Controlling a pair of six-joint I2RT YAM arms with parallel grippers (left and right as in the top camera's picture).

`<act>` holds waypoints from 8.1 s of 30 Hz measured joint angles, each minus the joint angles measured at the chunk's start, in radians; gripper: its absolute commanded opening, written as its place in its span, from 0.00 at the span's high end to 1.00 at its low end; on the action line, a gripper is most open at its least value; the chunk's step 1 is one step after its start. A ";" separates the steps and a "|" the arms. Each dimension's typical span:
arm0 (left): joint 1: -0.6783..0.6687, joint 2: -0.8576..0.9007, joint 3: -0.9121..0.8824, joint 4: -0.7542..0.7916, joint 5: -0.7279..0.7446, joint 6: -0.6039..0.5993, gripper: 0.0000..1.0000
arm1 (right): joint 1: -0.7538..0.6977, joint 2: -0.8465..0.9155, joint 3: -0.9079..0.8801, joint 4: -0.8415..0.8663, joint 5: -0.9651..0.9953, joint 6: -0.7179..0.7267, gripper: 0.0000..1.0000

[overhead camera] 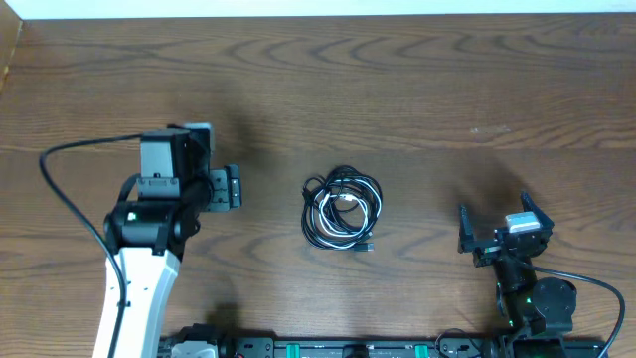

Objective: Untangle cables

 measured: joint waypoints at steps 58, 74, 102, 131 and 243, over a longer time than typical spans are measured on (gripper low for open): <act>-0.101 0.398 0.167 -0.109 0.305 0.267 0.17 | 0.000 0.000 0.000 0.000 0.000 0.000 0.01; -0.101 0.435 0.167 -0.085 0.305 0.281 0.17 | 0.000 0.000 0.000 0.000 0.000 0.000 0.01; -0.101 0.443 0.167 -0.061 0.305 0.280 0.17 | 0.000 0.000 0.000 0.000 0.000 0.000 0.01; -0.101 0.443 0.167 -0.061 0.306 0.280 0.17 | 0.000 0.000 0.000 0.000 0.000 0.000 0.01; -0.333 0.747 0.114 0.265 0.311 0.463 0.51 | 0.000 0.000 0.000 0.000 0.000 0.000 0.01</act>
